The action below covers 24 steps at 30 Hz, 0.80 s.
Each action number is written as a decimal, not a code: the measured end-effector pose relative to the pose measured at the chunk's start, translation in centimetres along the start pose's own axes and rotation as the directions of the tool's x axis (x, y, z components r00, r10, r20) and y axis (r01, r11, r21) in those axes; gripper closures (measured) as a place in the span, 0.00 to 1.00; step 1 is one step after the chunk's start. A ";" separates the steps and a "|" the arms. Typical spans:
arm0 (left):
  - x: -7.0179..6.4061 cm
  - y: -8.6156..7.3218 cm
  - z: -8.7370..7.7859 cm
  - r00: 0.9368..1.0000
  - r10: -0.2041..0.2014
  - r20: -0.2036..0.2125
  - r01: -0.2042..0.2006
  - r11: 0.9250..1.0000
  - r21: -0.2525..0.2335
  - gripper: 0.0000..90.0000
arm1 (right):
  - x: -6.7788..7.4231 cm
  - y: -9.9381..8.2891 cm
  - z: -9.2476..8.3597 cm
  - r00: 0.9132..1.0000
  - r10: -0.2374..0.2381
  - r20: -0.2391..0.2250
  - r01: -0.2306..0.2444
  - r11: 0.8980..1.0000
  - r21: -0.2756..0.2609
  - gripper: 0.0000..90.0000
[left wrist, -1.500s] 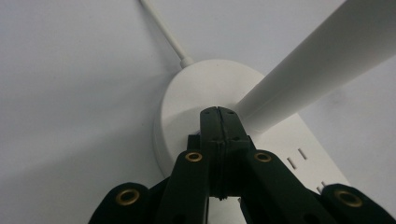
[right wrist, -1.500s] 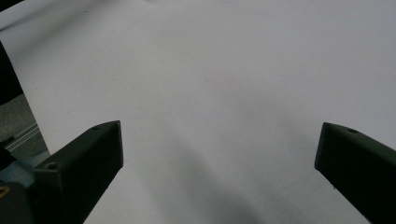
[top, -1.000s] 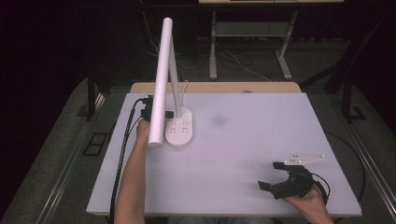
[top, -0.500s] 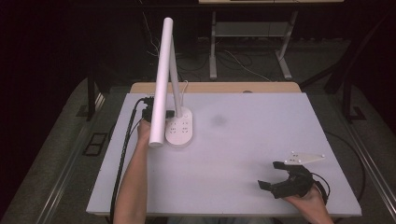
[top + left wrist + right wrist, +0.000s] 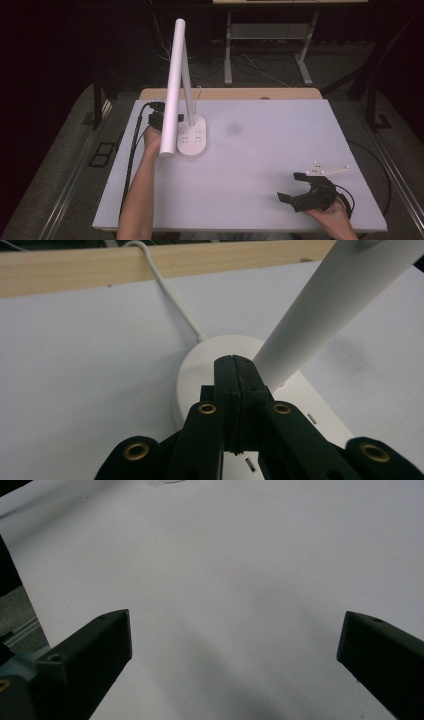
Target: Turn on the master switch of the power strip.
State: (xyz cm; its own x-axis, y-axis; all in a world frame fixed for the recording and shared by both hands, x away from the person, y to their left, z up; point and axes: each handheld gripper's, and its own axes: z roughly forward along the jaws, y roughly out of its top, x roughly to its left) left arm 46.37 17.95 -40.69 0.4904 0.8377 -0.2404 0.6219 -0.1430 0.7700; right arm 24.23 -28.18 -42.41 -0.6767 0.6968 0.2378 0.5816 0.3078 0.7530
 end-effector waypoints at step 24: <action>-0.3 -0.1 -5.7 0.996 0.040 0.077 -0.039 0.999 -0.010 0.61 | 0.0 0.1 0.0 1.000 0.001 0.000 -0.001 1.000 -0.004 0.01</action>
State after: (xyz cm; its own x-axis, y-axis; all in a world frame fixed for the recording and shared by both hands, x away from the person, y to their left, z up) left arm 42.69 20.74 -37.39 0.5607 0.7880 -0.2544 0.5960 -0.1708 0.7846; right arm 24.25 -28.17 -42.34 -0.6761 0.6972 0.2382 0.5801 0.3044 0.7555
